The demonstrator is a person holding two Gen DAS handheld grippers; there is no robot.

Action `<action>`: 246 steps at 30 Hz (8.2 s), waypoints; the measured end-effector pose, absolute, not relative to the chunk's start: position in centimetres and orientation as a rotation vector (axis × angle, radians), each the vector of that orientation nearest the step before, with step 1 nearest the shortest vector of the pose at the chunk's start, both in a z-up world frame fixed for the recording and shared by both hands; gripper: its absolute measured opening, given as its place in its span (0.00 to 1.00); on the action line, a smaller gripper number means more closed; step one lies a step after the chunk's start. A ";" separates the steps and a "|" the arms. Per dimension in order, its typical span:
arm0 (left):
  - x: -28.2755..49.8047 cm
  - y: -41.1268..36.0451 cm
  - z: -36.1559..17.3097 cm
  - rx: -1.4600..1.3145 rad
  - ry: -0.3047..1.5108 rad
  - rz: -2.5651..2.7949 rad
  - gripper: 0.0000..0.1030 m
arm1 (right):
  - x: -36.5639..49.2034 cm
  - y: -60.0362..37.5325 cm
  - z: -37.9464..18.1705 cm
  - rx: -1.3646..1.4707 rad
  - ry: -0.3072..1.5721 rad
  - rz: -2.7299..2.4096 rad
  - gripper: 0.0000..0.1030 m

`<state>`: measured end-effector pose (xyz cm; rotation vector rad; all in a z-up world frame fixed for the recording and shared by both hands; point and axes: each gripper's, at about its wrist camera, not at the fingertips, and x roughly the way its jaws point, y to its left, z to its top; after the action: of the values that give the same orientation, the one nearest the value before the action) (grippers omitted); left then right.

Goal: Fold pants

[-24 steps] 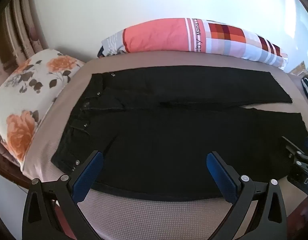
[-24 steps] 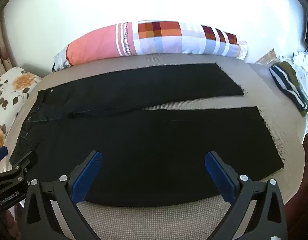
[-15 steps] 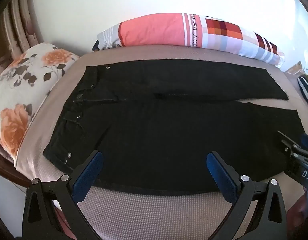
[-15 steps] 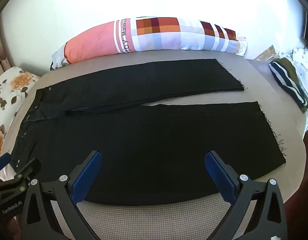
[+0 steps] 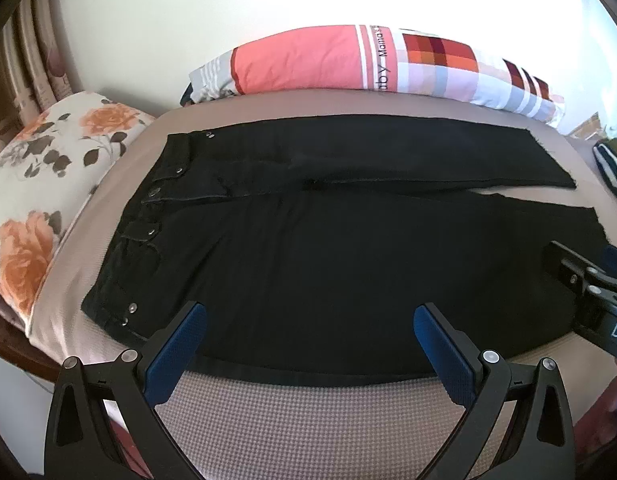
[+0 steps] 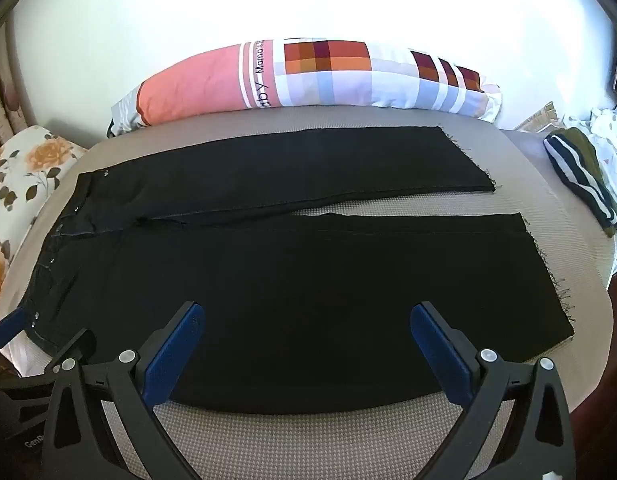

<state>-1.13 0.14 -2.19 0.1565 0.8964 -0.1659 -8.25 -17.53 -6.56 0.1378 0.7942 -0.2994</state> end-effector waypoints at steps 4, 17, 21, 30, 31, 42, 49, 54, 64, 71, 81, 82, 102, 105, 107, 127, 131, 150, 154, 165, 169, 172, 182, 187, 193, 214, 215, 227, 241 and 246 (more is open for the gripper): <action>-1.1 0.3 -2.1 0.142 0.875 -0.159 0.99 | -8.1 -17.4 -6.7 0.137 0.800 -0.298 1.00; -0.8 0.0 -2.8 0.147 0.910 -0.166 0.99 | -7.9 -16.8 -7.0 0.096 0.806 -0.303 1.00; -0.6 0.1 -2.5 0.147 0.907 -0.166 0.99 | -7.9 -16.9 -7.0 0.095 0.801 -0.307 1.00; -0.4 0.3 -2.2 0.143 0.913 -0.164 0.99 | -8.2 -17.6 -6.8 0.114 0.790 -0.340 1.00; -0.4 0.4 -2.1 0.138 0.914 -0.164 0.99 | -8.3 -17.6 -6.7 0.114 0.788 -0.341 1.00; -0.3 1.1 -1.6 0.123 0.906 -0.156 0.99 | -8.4 -17.6 -6.6 0.107 0.780 -0.341 1.00; -0.3 1.7 -1.5 0.115 0.905 -0.145 0.99 | -8.5 -17.8 -6.6 0.112 0.781 -0.341 1.00; -0.3 1.8 -1.4 0.116 0.905 -0.142 0.99 | -8.4 -17.8 -6.6 0.110 0.782 -0.334 1.00; -0.3 1.6 -1.4 0.127 0.903 -0.149 0.99 | -8.3 -17.8 -6.7 0.116 0.784 -0.334 1.00; -0.5 1.3 -1.3 0.131 0.899 -0.151 0.99 | -8.4 -17.7 -6.7 0.116 0.783 -0.334 1.00; -0.5 1.3 -1.3 0.132 0.901 -0.153 0.99 | -8.3 -17.7 -6.7 0.115 0.783 -0.336 1.00; -0.6 1.2 -1.3 0.134 0.901 -0.154 0.99 | -8.3 -17.7 -6.7 0.114 0.783 -0.337 1.00; -0.6 1.0 -1.4 0.140 0.903 -0.157 0.99 | -8.1 -17.5 -7.0 0.114 0.792 -0.340 1.00; -0.5 1.1 -1.4 0.135 0.905 -0.161 0.99 | -8.1 -17.5 -7.0 0.116 0.789 -0.341 1.00; -0.2 1.2 -1.4 0.131 0.905 -0.167 0.99 | -8.0 -17.5 -7.0 0.114 0.784 -0.345 1.00; 13.4 12.9 2.2 -0.017 0.897 -0.158 0.94 | -5.8 -21.7 -4.1 0.323 0.666 -0.157 1.00; 18.1 16.2 2.0 -0.078 0.909 -0.182 0.77 | -3.8 -23.1 -4.5 0.449 0.699 -0.111 1.00; 36.4 26.0 -8.1 -0.535 1.135 -0.456 0.30 | 5.7 -19.8 -8.7 0.396 0.901 -0.156 1.00; 38.0 26.2 -9.4 -0.569 1.144 -0.546 0.30 | 7.0 -19.0 -9.2 0.387 0.923 -0.153 1.00; 38.4 28.8 -9.9 -0.602 1.124 -0.589 0.30 | 8.9 -18.0 -9.6 0.352 0.951 -0.151 1.00; 38.5 28.9 -10.3 -0.620 1.132 -0.604 0.30 | 9.3 -17.6 -10.0 0.355 0.964 -0.142 1.00; 38.7 28.2 -10.8 -0.614 1.149 -0.626 0.30 | 9.4 -17.4 -10.0 0.353 0.964 -0.140 1.00; 40.4 25.2 -11.5 -0.599 1.153 -0.718 0.30 | 10.5 -17.9 -10.3 0.346 0.963 -0.143 1.00; 41.7 23.4 -12.4 -0.626 1.155 -0.745 0.30 | 11.7 -18.5 -10.6 0.337 0.959 -0.125 1.00; 40.6 23.0 -11.7 -0.551 1.084 -0.700 0.09 | 15.6 -19.9 -9.9 0.262 0.961 -0.022 1.00; 29.7 23.5 -1.4 -0.459 0.728 -0.867 0.09 | 30.5 -19.2 -8.3 -0.409 1.143 0.629 0.65; 29.6 23.4 -1.4 -0.459 0.730 -0.861 0.09 | 30.7 -19.1 -8.6 -0.431 1.153 0.645 0.61; 29.4 22.6 -1.5 -0.407 0.781 -0.806 0.09 | 29.4 -18.9 -9.7 -0.527 1.120 0.606 0.07; 21.7 24.7 0.9 -0.351 0.773 -0.845 0.09 | 11.5 -17.6 -0.7 -0.518 0.868 0.334 0.06; 16.6 26.0 -0.3 -0.320 0.819 -0.865 0.11 | 3.9 -16.2 -0.4 -0.443 0.879 0.341 0.06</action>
<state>16.58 26.04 -0.35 -0.3202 0.8185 -0.8655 3.93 -16.20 -0.39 -0.4428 0.8786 0.3406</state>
